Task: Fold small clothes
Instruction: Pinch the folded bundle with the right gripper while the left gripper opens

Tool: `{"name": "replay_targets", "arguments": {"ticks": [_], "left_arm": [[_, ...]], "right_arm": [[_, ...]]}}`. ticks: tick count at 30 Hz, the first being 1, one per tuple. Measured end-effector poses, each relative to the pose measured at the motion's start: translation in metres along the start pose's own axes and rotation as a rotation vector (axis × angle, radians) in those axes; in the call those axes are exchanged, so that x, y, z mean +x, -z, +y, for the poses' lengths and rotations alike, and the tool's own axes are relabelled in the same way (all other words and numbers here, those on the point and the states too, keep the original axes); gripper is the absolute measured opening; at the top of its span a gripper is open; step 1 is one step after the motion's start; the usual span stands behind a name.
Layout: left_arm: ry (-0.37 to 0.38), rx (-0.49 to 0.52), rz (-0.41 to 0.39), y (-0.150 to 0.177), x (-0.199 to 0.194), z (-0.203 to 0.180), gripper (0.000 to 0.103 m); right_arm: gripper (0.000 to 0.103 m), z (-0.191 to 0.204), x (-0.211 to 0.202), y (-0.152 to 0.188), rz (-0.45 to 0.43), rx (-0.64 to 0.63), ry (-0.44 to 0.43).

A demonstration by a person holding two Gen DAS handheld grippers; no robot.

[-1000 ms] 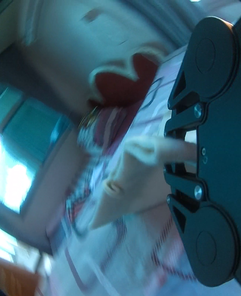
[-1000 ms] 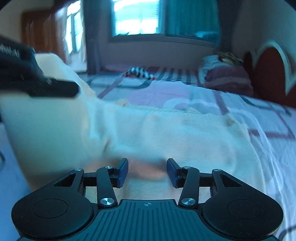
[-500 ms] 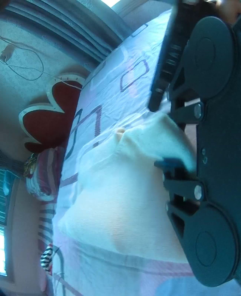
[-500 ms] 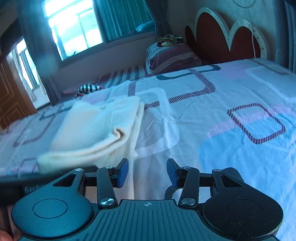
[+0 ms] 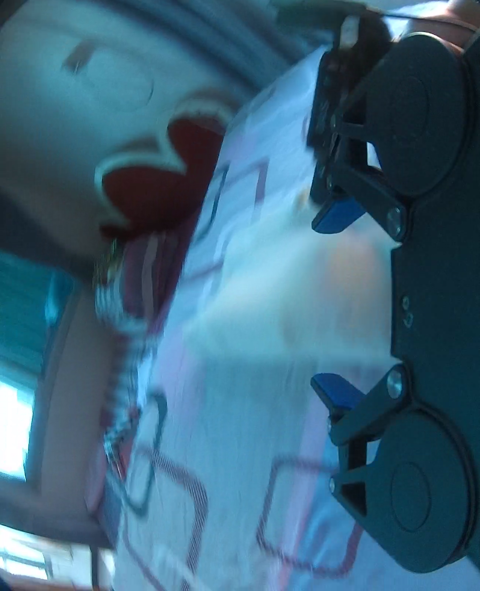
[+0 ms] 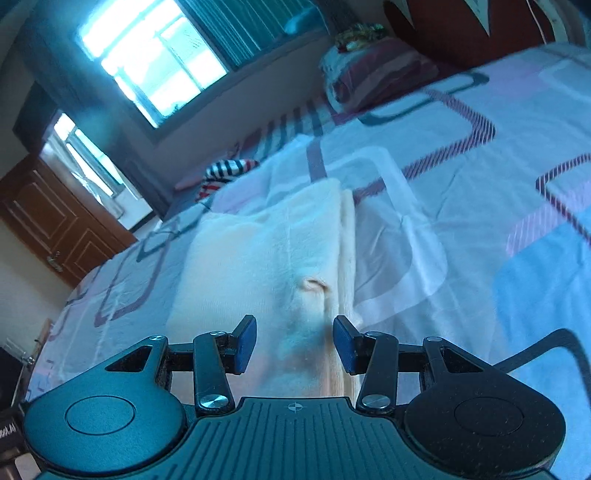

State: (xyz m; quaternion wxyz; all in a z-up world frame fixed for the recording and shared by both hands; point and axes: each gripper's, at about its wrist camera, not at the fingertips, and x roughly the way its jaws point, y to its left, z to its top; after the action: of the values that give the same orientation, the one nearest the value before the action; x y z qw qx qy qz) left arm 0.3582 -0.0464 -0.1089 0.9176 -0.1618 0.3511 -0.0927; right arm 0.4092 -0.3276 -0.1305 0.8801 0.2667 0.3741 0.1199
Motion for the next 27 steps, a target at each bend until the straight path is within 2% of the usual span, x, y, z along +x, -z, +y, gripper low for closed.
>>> {"name": "replay_targets", "arguments": {"ticks": [3,8,10,15,17,19,23,25,27], "left_arm": [[-0.048,-0.036,0.006,-0.002,0.007,0.016,0.080],[-0.072,-0.057,0.001,-0.003,0.014,0.026,0.080],[-0.072,-0.050,0.003,-0.004,0.018,0.024,0.080],[-0.048,-0.027,-0.008,-0.013,0.030,0.012,0.080],[-0.027,-0.032,-0.010,-0.017,0.036,0.008,0.081],[-0.016,-0.032,0.000,-0.021,0.045,0.004,0.081],[-0.016,-0.080,0.051,-0.025,0.065,0.009,0.077],[-0.007,-0.137,0.072,-0.027,0.069,0.017,0.073],[0.015,-0.184,0.058,-0.032,0.066,0.023,0.074]], "right_arm": [[0.046,-0.002,0.012,-0.002,0.001,0.018,-0.008],[0.045,-0.004,0.023,-0.007,-0.012,0.017,0.013],[0.014,-0.003,0.029,-0.009,-0.002,0.002,0.035],[0.008,0.004,0.025,-0.010,-0.011,-0.084,0.077],[0.008,-0.001,0.022,-0.010,-0.026,-0.122,0.143],[0.008,-0.012,0.025,-0.010,0.008,-0.083,0.123],[0.008,-0.006,0.018,-0.015,0.023,-0.117,0.118],[0.016,-0.004,0.008,-0.017,0.018,-0.118,0.108],[0.032,0.001,-0.003,-0.019,-0.030,-0.128,0.109]]}}
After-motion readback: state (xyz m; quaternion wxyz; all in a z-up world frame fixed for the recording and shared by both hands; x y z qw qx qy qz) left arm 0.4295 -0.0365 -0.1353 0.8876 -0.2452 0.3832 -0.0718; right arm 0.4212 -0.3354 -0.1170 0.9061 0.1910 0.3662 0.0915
